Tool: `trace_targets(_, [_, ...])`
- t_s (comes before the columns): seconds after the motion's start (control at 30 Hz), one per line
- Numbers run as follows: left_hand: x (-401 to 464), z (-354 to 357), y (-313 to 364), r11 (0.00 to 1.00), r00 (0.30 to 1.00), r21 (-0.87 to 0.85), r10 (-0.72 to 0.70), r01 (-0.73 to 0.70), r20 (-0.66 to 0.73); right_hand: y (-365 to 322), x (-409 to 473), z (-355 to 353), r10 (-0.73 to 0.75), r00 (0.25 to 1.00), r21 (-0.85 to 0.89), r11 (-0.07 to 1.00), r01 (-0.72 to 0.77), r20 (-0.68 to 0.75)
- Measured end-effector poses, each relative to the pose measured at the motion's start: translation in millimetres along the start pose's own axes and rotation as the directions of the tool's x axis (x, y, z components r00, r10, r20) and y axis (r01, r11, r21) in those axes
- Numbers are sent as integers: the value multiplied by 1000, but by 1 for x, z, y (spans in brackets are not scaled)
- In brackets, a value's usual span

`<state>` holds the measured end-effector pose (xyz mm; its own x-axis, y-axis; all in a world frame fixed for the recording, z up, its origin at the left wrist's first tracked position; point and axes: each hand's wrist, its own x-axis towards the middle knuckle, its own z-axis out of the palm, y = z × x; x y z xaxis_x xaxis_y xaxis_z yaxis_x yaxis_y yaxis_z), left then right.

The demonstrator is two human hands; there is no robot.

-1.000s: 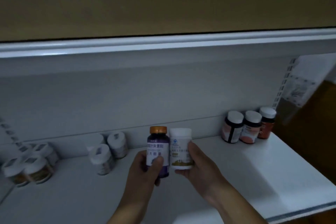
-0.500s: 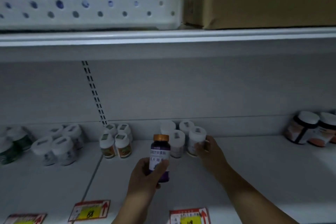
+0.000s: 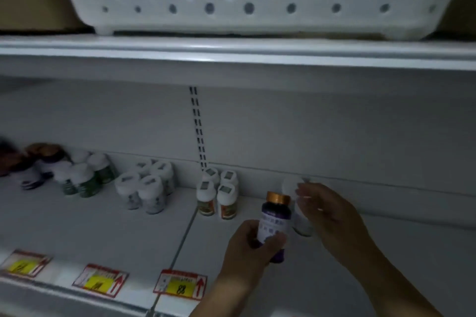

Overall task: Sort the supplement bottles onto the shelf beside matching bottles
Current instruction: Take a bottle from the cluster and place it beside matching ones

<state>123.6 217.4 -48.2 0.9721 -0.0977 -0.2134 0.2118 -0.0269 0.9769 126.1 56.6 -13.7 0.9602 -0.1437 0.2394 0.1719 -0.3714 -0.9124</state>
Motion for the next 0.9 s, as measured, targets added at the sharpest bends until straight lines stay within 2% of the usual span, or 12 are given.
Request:
trace_targets(0.07, [-2, -15, 5, 1000, 1000, -6, 24, -24, -6, -23, 13, 23, -23, 991, 19, 1000, 20, 133])
trace_targets(0.23, [-9, -78, 5, 995, 978, 48, 90, -82, -191, -44, 29, 90, -55, 965, -68, 995, 75, 258])
trace_targets(0.33, [-12, -126, 6, 987, 964, 95, 149, -131, -220, -58, 37, 138, -44, 957, -55, 997, 62, 286])
trace_targets(0.47, [-9, -212, 12, 962, 935, 171, 250, -211, -253, -94, 49, 218, -92, 946, -93, 988, 127, 311])
trace_targets(0.67, [4, -348, 10, 950, 890, 173, 305, -259, -338, -146, 60, 356, -148, 927, -88, 978, 188, 344])
trace_targets(0.8, [22, -420, -1, 946, 858, 200, 316, -254, -405, -164, 74, 435, -151, 914, -121, 970, 210, 377])
trace_targets(0.9, [46, -470, -7, 953, 829, 212, 294, -216, -476, -186, 88, 485, -182, 866, -233, 919, 318, 466])
